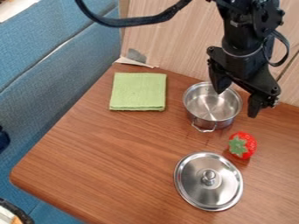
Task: Move the silver pot to the lower left corner
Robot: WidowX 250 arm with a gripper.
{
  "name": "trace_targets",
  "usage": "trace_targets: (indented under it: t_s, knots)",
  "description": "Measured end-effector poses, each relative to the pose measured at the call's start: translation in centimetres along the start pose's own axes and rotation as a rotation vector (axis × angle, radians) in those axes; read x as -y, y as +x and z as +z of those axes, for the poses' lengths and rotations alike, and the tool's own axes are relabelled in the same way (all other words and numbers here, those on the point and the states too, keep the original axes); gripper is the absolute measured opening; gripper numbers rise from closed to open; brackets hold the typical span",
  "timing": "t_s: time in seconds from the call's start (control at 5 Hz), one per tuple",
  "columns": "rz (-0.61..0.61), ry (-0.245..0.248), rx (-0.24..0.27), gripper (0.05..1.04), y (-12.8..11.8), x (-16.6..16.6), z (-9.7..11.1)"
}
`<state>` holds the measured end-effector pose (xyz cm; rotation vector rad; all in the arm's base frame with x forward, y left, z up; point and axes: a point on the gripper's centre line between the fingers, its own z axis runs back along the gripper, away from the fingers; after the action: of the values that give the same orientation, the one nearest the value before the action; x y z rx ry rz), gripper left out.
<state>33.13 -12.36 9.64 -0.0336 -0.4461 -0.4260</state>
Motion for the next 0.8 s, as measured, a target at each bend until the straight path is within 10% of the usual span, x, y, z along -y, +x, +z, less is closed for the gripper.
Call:
trace_targets:
  t_s: [0.8]
  knots:
    - [0.06, 0.095, -0.177, 1.0, 0.6, -1.0, -7.0]
